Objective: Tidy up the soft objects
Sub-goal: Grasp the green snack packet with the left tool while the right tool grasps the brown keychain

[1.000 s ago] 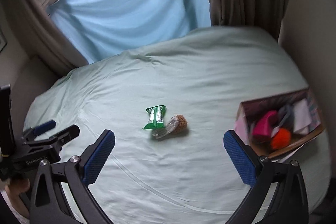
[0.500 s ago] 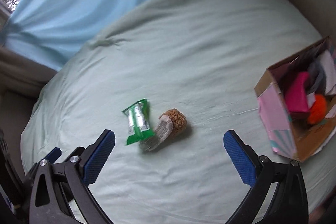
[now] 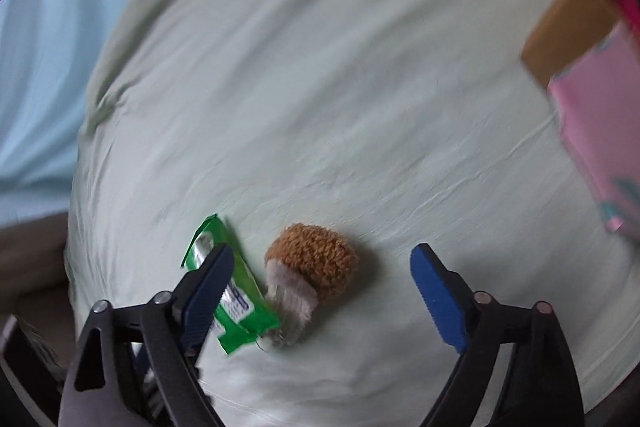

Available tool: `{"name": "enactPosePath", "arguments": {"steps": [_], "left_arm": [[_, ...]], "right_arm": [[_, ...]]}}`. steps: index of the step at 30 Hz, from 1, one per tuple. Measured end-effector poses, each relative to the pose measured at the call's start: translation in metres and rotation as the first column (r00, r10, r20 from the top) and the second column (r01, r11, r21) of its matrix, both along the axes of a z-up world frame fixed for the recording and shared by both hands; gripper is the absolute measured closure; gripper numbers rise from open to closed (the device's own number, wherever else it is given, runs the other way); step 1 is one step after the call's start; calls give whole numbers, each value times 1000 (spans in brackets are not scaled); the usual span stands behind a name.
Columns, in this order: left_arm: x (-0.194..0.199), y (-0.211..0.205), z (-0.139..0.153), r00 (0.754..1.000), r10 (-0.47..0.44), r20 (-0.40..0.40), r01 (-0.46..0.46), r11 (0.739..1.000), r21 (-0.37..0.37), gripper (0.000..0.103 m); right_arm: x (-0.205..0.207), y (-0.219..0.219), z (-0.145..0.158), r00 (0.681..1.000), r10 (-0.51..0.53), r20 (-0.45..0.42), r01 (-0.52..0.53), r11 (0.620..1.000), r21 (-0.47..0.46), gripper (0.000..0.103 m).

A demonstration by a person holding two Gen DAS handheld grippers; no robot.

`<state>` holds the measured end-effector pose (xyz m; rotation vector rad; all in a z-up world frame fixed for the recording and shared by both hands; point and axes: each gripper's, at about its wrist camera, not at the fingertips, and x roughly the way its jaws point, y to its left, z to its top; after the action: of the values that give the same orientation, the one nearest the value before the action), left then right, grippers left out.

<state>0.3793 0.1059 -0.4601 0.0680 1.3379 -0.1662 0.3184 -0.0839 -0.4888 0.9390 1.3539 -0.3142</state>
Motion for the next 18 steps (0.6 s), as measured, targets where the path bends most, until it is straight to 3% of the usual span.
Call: {"name": "enactPosePath", "arguments": {"steps": [5, 7, 9, 11, 15, 18], "left_arm": [[12, -7, -19, 1000, -15, -20, 16, 1000, 24, 6], [17, -9, -26, 999, -23, -34, 24, 999, 27, 17], [21, -10, -34, 998, -34, -60, 34, 999, -4, 40], [23, -14, -40, 996, -49, -73, 47, 999, -17, 52], [23, -18, -39, 997, -63, -53, 62, 998, -18, 66], [24, -17, -35, 997, -55, -53, 54, 998, -15, 70]], "right_arm": [[1, 2, -22, 997, -54, -55, 57, 997, 58, 33], [2, 2, -28, 996, -65, -61, 69, 995, 67, 41], [4, 4, -31, 996, -64, -55, 68, 995, 74, 53], [9, 4, -31, 999, -38, -35, 41, 996, 77, 61], [9, 4, -29, 1000, -1, -11, 2, 998, 65, 65], [7, 3, -28, 1000, 6, -1, -6, 998, 68, 66]]}}
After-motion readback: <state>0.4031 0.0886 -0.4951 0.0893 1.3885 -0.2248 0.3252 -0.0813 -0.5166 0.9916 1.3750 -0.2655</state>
